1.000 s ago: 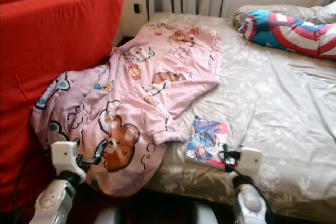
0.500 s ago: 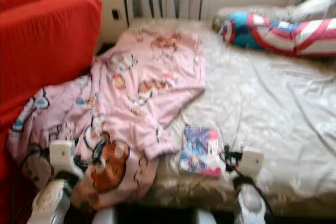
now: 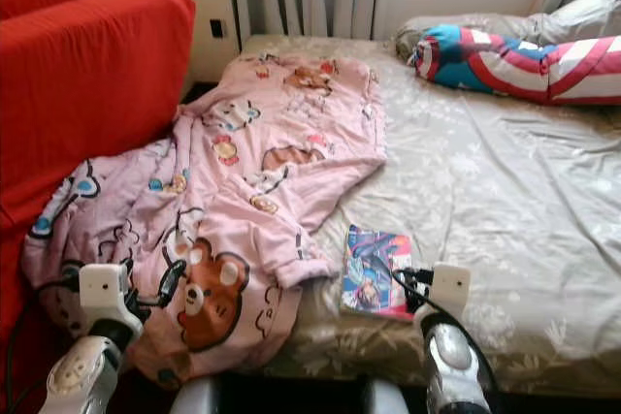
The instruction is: Clean up the room
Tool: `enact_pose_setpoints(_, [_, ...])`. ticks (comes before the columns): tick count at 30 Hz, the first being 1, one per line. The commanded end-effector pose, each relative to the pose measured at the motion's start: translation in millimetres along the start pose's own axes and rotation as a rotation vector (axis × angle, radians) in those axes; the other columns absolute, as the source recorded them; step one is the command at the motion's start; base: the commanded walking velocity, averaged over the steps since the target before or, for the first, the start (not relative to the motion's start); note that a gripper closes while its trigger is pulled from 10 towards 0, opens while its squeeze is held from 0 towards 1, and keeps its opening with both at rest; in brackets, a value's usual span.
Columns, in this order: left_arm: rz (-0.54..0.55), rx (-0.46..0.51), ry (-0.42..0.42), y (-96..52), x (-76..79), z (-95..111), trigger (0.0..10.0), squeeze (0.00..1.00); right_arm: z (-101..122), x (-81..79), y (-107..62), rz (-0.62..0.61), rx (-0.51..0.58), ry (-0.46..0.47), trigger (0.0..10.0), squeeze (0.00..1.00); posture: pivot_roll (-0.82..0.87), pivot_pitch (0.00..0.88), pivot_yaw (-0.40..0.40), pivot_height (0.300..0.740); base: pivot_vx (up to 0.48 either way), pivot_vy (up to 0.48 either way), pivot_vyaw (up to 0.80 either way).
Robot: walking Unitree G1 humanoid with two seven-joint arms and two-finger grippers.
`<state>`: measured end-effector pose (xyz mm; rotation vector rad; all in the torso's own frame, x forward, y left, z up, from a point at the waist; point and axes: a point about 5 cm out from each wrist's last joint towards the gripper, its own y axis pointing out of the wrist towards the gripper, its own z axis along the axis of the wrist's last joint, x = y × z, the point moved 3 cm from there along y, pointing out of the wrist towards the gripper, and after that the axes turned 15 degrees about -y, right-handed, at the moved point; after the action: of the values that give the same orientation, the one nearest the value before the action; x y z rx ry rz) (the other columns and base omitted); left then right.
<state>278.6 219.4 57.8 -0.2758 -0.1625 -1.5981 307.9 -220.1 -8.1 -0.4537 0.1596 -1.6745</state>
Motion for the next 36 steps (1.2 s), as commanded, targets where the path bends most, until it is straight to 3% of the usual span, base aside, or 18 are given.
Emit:
enact_pose_setpoints(1, [-0.012, -0.008, 0.016, -1.3, -1.0, 4.5, 10.0, 0.00, 6.2, 6.2, 6.5, -0.017, -0.025, -0.027, 10.0, 1.00, 0.10, 0.026, -0.008, 0.592, 0.000, 0.000, 0.00])
enact_pose_setpoints(6, [-0.015, -0.012, 0.026, -3.7, -3.0, 6.5, 10.0, 0.00, 12.4, 7.9, 10.8, -0.033, -0.029, -0.009, 10.0, 1.00, 0.11, 0.036, 0.002, 0.592, 0.000, 0.000, 0.00])
enact_pose_setpoints(17, [-0.044, -0.055, 0.067, -16.5, -6.0, 13.4, 10.0, 0.00, 2.7, 8.0, 12.6, -0.081, -0.128, 0.094, 10.0, 1.00, 0.15, 0.092, 0.062, 0.592, 0.000, 0.000, 0.00])
enact_pose_setpoints(18, [-0.046, -0.058, 0.069, -17.3, -6.3, 13.6, 10.0, 0.00, 2.7, 8.1, 12.7, -0.085, -0.130, 0.100, 10.0, 0.55, 0.16, 0.103, 0.070, 0.592, 0.000, 0.000, 0.00])
enact_pose_setpoints(19, [-0.046, -0.062, 0.071, -17.8, -6.5, 13.1, 10.0, 0.00, 2.4, 9.2, 12.7, -0.093, -0.133, 0.104, 10.0, 0.00, 0.16, 0.104, 0.071, 0.592, 0.000, 0.000, 0.00])
enact_pose_setpoints(25, [-0.055, -0.087, 0.079, -22.1, -5.6, 13.6, 10.0, 0.00, 2.4, 23.7, 12.4, -0.193, -0.143, 0.159, 10.0, 0.00, 0.17, 0.124, 0.088, 0.592, 0.000, 0.000, 0.00])
enact_pose_setpoints(31, [-0.052, -0.108, 0.084, -29.3, -7.2, 13.8, 10.0, 0.00, -1.6, 48.5, 6.9, -0.337, -0.123, 0.302, 10.0, 0.00, 0.18, 0.152, 0.096, 0.592, 0.000, 0.000, 0.00])
enact_pose_setpoints(36, [-0.049, -0.124, 0.092, -34.2, -8.5, 13.9, 10.0, 0.00, -14.0, 48.9, 1.9, -0.359, -0.167, 0.329, 10.0, 0.00, 0.19, 0.170, 0.105, 0.592, 0.000, 0.000, 0.00])
